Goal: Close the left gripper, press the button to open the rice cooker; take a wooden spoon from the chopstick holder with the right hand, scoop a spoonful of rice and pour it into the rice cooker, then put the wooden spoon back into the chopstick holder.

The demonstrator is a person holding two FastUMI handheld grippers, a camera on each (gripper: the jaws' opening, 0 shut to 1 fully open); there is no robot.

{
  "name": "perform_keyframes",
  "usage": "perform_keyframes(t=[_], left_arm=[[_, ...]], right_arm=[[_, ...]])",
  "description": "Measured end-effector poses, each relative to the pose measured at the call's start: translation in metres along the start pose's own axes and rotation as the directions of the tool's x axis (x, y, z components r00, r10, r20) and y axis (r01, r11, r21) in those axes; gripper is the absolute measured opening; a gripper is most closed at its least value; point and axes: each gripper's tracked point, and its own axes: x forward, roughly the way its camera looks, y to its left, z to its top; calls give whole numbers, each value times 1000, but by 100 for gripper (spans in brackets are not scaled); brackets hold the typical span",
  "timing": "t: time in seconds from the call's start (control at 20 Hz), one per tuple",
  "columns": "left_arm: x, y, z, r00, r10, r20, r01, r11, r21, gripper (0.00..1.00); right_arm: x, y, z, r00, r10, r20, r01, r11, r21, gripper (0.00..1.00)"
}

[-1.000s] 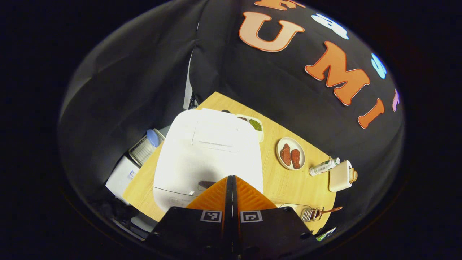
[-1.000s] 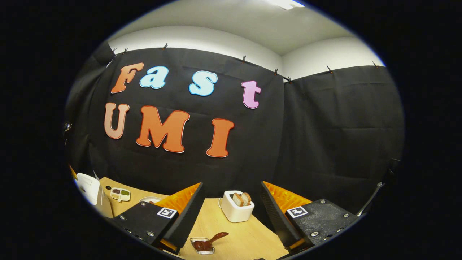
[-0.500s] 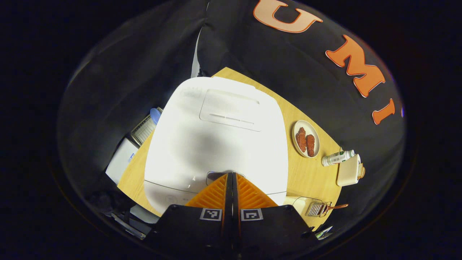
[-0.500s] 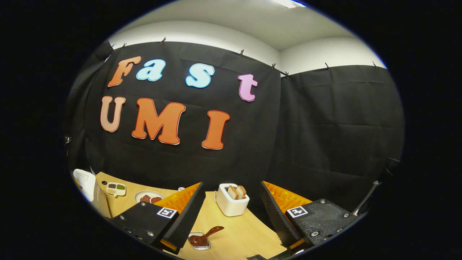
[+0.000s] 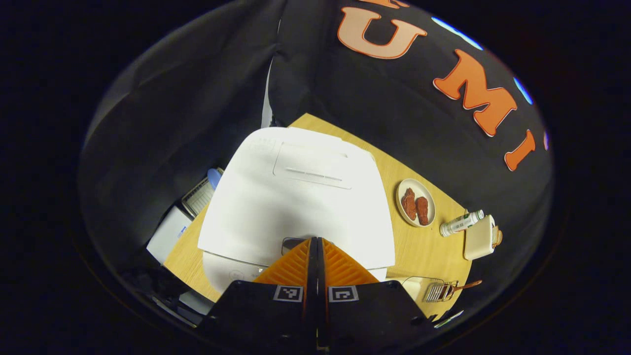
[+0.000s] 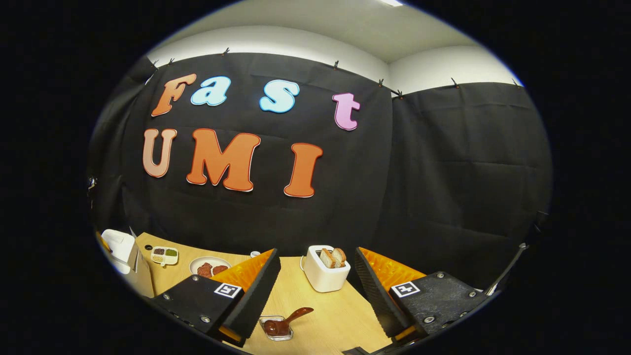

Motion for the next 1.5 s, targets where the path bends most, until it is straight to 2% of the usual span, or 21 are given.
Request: perform_keyframes(t=[0.15,0.35,0.55,0.7,0.85,1.0,1.05,1.1,1.15,1.2,1.25,1.3,1.35,1.5], left_arm=[[-23,-2,30,988,26,152,-35,998,55,5],[-54,-15,61,945,48,323,-97,986,138,5],[-78,-39,65,916,9,401,-87,980,176,5],[-85,-34,64,894,57,443,-148,973,174,5],[-98,-44,59,884,34,466,-122,980,159,6],[-107,-64,49,879,-24,476,-80,977,197,6],[-112,-69,45,876,-37,482,-76,974,213,17],[-114,-74,44,870,-45,492,-77,971,226,22],[-121,-81,43,862,-57,504,-75,968,238,33],[-127,-88,40,853,-71,518,-70,966,248,39],[-134,-94,40,840,-80,536,-69,965,252,51],[-140,-100,40,828,-91,554,-65,964,257,57],[-147,-106,40,815,-98,571,-63,965,255,69],[-163,-130,28,782,-151,605,-23,962,270,73]], right_arm=[[5,1,-7,1000,18,-14,-18,1000,5,95],[10,1,-16,998,44,-38,-44,999,13,95],[13,6,-37,993,84,-80,-80,996,43,95],[18,8,-56,987,111,-116,-104,993,64,95],[23,12,-76,977,143,-155,-131,988,86,95],[30,19,-97,963,190,-193,-172,979,108,95],[32,23,-104,957,206,-205,-185,976,117,95],[34,26,-111,951,219,-218,-196,973,123,95],[36,29,-119,945,232,-232,-207,970,128,95],[39,29,-128,939,240,-248,-212,968,133,95],[42,32,-138,930,254,-267,-223,964,142,95],[45,34,-147,921,264,-287,-228,962,151,95],[48,36,-155,912,275,-304,-236,958,161,95],[58,38,-182,886,305,-350,-245,947,206,95]])
